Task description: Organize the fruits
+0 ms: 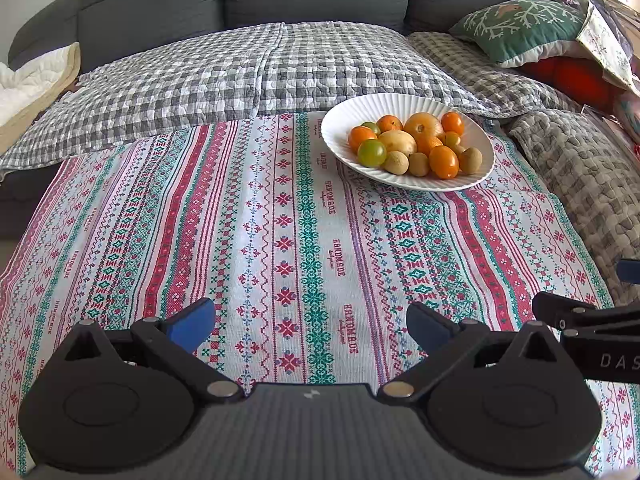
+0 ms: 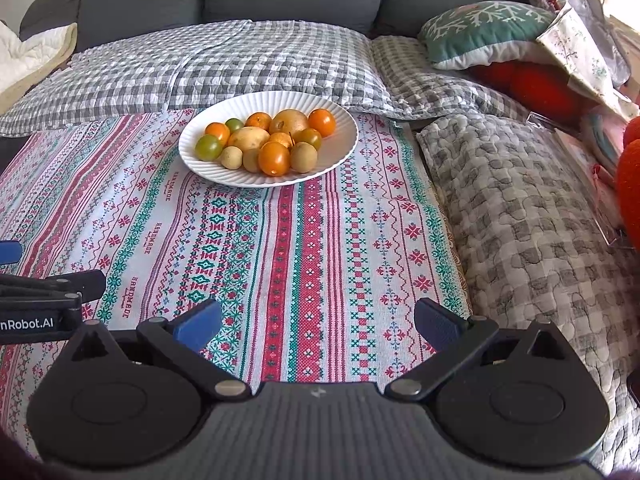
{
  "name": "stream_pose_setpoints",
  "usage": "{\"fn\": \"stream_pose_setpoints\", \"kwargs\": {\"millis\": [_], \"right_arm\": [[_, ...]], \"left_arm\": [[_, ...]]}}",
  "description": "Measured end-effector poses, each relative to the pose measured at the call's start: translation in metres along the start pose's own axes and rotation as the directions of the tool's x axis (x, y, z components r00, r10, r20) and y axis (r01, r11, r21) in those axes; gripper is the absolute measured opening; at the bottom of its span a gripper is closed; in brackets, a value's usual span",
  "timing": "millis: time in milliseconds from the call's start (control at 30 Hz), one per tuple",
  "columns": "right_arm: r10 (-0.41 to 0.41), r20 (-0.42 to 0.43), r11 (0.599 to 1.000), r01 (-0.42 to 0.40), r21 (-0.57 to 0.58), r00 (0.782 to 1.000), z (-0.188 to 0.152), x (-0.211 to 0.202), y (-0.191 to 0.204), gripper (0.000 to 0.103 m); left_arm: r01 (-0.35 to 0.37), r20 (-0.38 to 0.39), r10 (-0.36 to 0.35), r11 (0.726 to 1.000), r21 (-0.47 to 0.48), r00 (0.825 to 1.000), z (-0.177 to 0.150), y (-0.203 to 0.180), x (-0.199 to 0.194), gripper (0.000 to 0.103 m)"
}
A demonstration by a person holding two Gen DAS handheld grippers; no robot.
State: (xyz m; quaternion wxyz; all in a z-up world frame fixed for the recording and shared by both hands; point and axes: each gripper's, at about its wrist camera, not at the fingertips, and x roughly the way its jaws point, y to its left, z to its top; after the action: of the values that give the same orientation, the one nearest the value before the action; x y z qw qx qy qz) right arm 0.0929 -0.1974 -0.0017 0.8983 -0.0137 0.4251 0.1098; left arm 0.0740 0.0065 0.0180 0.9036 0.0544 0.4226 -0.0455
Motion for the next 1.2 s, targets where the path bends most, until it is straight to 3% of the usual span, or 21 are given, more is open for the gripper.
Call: {"fn": "stream_pose_setpoints", "kwargs": {"millis": [1200], "right_arm": [[-0.001,0.000,1.000,0.001,-0.004,1.000,-0.0005,-0.0002,0.0013,0.103]], "left_arm": [[0.006,-0.006,-0.006,1.000,-0.001,1.000,-0.0003,-0.0013,-0.0007,0.095]]}}
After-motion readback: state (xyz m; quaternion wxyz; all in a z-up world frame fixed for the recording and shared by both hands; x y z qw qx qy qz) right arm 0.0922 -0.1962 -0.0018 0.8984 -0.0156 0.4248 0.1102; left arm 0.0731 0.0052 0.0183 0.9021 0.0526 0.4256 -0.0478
